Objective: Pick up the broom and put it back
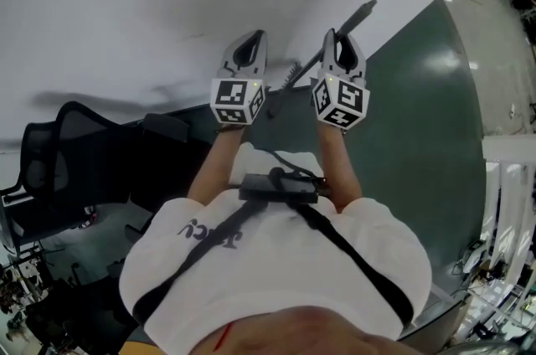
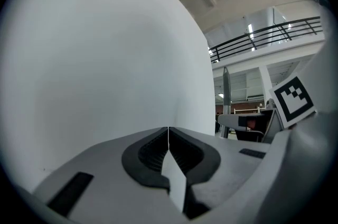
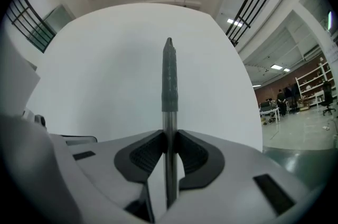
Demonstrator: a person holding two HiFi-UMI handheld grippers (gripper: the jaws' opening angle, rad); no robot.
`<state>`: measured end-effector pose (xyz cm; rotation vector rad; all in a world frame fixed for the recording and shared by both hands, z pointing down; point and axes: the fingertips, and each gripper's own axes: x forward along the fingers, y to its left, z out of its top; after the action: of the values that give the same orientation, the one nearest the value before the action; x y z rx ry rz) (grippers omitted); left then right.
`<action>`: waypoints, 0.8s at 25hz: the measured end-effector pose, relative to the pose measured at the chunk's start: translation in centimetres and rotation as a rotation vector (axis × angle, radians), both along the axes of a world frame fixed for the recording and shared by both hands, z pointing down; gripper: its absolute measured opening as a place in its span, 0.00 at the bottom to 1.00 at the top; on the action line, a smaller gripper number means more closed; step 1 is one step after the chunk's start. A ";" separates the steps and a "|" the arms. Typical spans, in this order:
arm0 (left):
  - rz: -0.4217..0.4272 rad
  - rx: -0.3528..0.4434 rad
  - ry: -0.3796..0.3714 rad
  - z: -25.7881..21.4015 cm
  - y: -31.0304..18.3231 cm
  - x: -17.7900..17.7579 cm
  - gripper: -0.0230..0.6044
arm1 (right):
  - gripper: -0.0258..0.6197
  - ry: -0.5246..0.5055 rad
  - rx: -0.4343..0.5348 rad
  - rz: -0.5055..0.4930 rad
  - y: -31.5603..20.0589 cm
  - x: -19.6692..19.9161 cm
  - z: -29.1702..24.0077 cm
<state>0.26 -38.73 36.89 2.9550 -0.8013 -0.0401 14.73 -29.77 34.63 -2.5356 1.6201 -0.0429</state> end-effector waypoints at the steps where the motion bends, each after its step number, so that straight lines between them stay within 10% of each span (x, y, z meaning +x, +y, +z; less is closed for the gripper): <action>1: -0.001 0.008 0.007 -0.8 0.1 -0.2 0.05 | 0.18 0.009 0.015 0.000 0.2 -0.4 -0.9; 20: 0.100 0.015 0.037 -3.6 -0.9 -2.4 0.05 | 0.18 0.084 0.033 0.135 1.6 -3.1 -4.2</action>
<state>-2.11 -39.62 33.26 2.9944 -0.6504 -0.0943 11.65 -28.13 30.42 -2.6471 1.4597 0.1041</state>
